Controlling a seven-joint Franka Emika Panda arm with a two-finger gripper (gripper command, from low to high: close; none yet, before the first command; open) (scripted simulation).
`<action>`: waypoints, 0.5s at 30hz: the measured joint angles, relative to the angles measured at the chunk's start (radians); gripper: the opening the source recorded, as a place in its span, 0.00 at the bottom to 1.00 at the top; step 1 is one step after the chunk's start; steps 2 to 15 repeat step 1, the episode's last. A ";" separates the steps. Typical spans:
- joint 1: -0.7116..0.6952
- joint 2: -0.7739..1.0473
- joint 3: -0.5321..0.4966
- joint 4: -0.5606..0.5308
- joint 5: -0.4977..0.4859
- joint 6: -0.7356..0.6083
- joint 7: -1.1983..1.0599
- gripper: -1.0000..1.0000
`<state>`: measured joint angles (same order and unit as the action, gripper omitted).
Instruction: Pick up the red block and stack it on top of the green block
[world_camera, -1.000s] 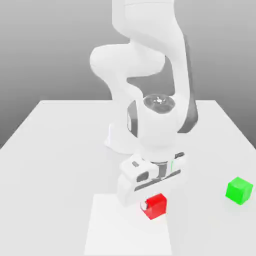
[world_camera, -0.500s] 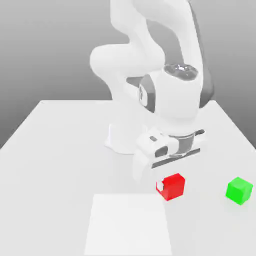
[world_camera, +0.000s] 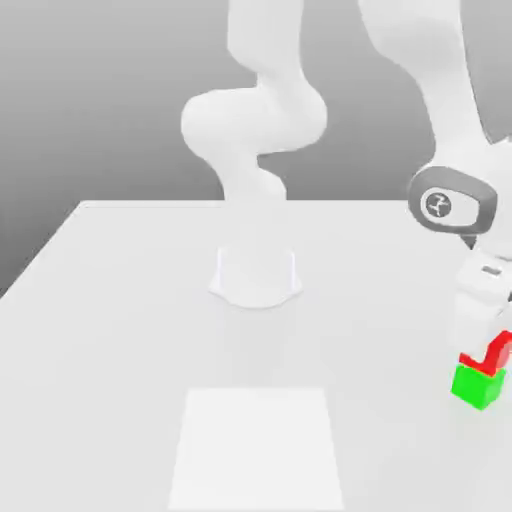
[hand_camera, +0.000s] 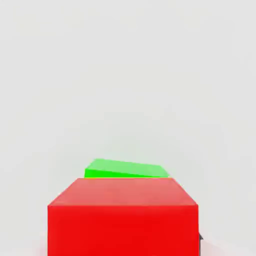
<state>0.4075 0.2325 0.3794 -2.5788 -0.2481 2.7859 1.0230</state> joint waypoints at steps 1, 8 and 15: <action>0.000 0.000 0.000 0.000 0.000 0.000 0.000 1.00; 0.000 0.000 0.000 0.000 0.000 0.000 0.000 1.00; 0.000 0.000 0.000 0.000 0.000 0.000 0.000 1.00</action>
